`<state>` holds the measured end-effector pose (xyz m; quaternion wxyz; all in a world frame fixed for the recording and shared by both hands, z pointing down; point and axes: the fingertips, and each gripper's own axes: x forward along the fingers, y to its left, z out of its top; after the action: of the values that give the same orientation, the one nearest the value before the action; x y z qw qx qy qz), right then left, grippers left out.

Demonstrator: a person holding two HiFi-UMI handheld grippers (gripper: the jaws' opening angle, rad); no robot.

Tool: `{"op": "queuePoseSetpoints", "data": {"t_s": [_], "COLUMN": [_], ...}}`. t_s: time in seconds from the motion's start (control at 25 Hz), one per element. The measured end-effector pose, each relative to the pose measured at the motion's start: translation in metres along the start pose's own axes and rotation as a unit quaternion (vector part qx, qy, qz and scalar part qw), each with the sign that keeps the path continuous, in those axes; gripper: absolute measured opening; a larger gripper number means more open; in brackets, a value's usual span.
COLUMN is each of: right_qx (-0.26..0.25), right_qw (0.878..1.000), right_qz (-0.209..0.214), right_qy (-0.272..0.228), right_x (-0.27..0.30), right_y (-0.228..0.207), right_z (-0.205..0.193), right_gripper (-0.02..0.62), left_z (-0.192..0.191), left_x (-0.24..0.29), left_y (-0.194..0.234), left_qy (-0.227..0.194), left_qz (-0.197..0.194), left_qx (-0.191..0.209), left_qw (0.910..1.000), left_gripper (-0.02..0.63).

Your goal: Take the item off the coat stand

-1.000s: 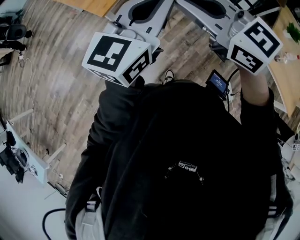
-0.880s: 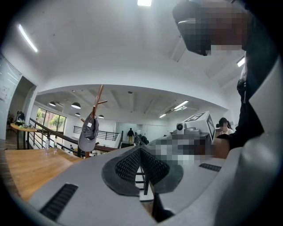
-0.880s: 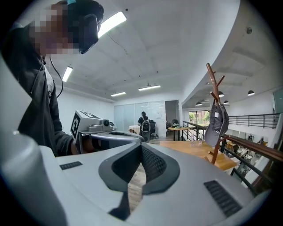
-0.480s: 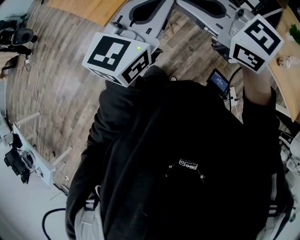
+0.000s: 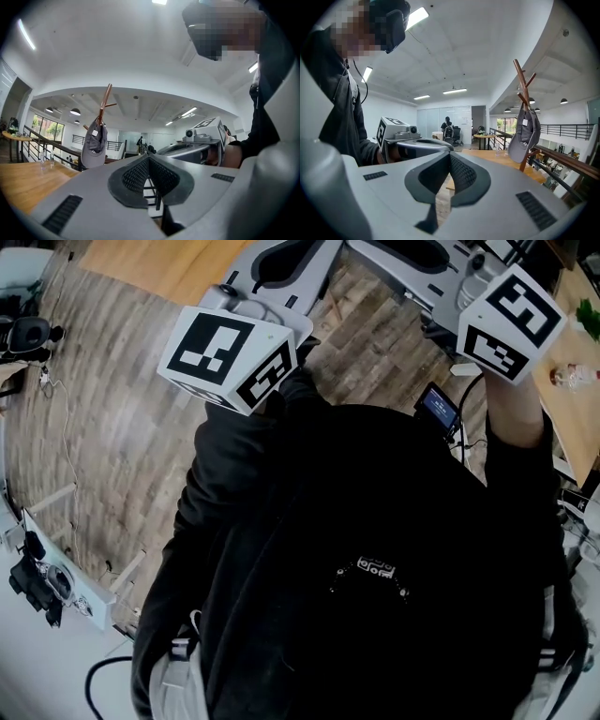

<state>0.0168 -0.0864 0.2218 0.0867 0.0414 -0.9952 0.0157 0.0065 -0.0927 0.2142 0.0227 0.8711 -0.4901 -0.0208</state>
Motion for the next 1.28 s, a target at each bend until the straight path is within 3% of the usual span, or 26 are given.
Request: {"op": "queuePoseSetpoints", "data": {"t_s": [0.6, 1.28], "right_qx": [0.009, 0.020], "right_qw": [0.997, 0.989], "right_qz": [-0.071, -0.148], "right_qy": [-0.017, -0.020], "right_x": [0.080, 0.135], "right_y": [-0.126, -0.213], "right_z": [0.034, 0.056], "right_gripper": [0.017, 0.017], "left_z": [0.024, 0.038], "left_x": [0.077, 0.132], "left_y": [0.130, 0.221], "left_qy": [-0.010, -0.010], "left_qz": [-0.054, -0.144], "left_qx": [0.013, 0.017], "left_qw": [0.9984, 0.9893], "left_gripper": [0.005, 0.005]}}
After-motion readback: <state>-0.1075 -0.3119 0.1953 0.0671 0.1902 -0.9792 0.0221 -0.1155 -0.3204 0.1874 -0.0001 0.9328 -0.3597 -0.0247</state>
